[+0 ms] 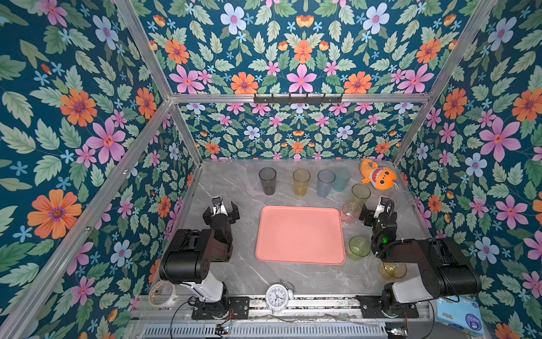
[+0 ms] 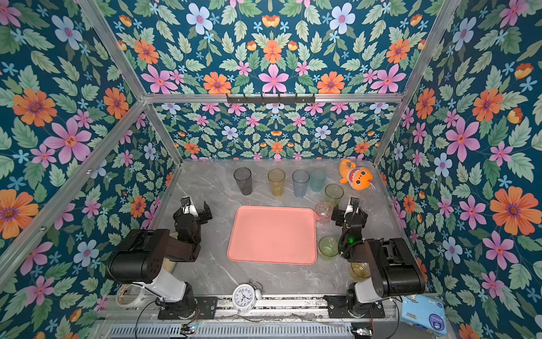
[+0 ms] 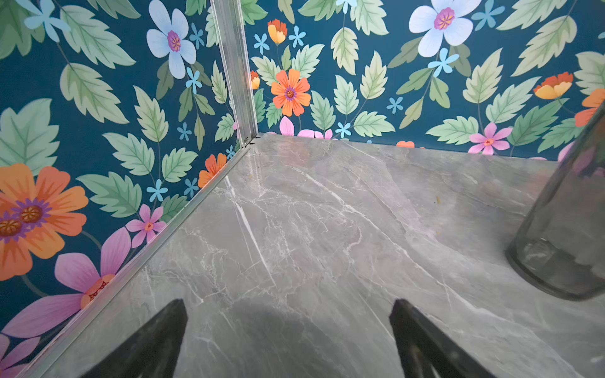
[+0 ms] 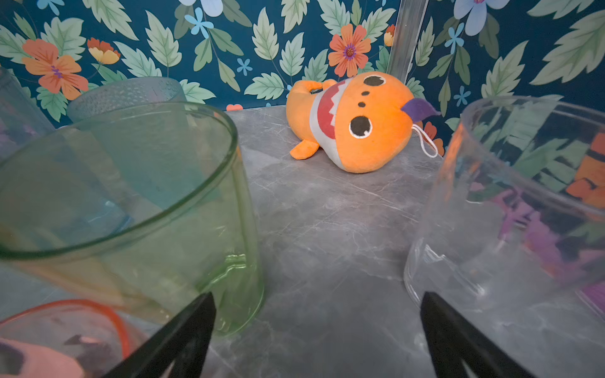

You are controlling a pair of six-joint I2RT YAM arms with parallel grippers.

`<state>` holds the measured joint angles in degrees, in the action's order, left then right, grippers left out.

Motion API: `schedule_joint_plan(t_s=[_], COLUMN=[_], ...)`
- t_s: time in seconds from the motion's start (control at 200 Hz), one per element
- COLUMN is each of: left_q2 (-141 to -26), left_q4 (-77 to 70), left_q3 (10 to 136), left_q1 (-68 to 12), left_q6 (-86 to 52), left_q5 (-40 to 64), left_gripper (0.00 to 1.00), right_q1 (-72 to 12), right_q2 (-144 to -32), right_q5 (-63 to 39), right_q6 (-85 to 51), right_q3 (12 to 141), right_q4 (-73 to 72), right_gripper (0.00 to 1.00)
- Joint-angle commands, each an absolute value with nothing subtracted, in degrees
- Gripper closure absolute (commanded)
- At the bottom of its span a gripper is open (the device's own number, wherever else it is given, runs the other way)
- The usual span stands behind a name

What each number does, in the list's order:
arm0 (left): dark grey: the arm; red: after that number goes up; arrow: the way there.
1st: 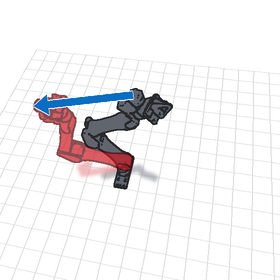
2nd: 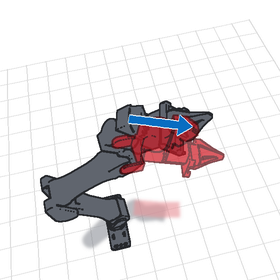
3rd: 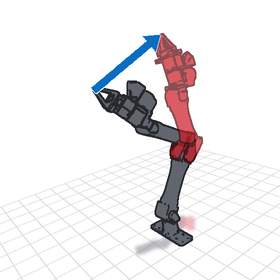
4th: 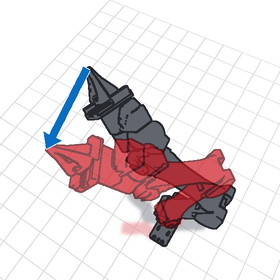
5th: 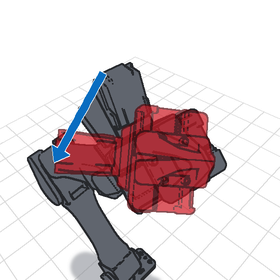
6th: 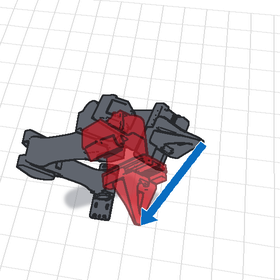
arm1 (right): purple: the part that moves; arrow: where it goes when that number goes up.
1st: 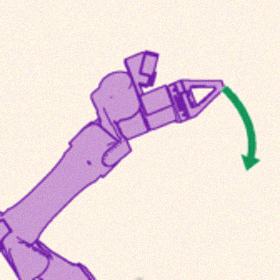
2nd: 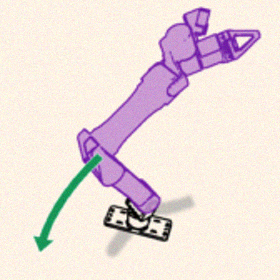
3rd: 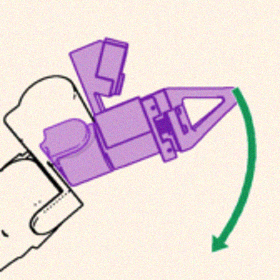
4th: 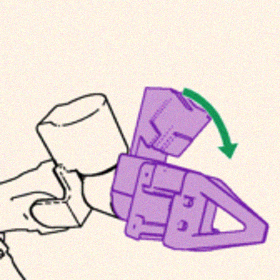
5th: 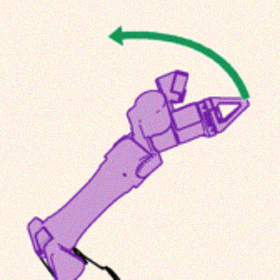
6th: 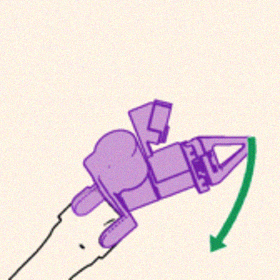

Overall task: Place the glasses into the tray
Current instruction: Pick up the glass from the top-center of the table.

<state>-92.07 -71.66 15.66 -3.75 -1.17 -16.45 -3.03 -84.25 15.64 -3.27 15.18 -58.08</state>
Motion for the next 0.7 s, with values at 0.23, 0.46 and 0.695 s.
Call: schedule_joint_plan(t_s=[0.23,0.46,0.695], left_q2=[-92.0,-92.0,-91.9], left_q4=[-71.9,-71.9,-72.1], left_q3=[15.6,15.6,15.6], left_q1=[-3.7,-3.7,-3.7], left_q6=[-1.2,-1.2,-1.2], left_q5=[-15.9,-15.9,-16.1], left_gripper=[0.00,0.00,0.00], right_q1=[-3.1,-2.6,-2.4], right_q2=[-84.3,-84.1,-84.0], right_q5=[15.7,14.9,14.5], right_q6=[-2.7,-3.0,-3.2], right_q3=[15.5,15.8,15.6], right_q4=[-59.0,-58.4,-58.4], right_gripper=[0.01,0.01,0.01])
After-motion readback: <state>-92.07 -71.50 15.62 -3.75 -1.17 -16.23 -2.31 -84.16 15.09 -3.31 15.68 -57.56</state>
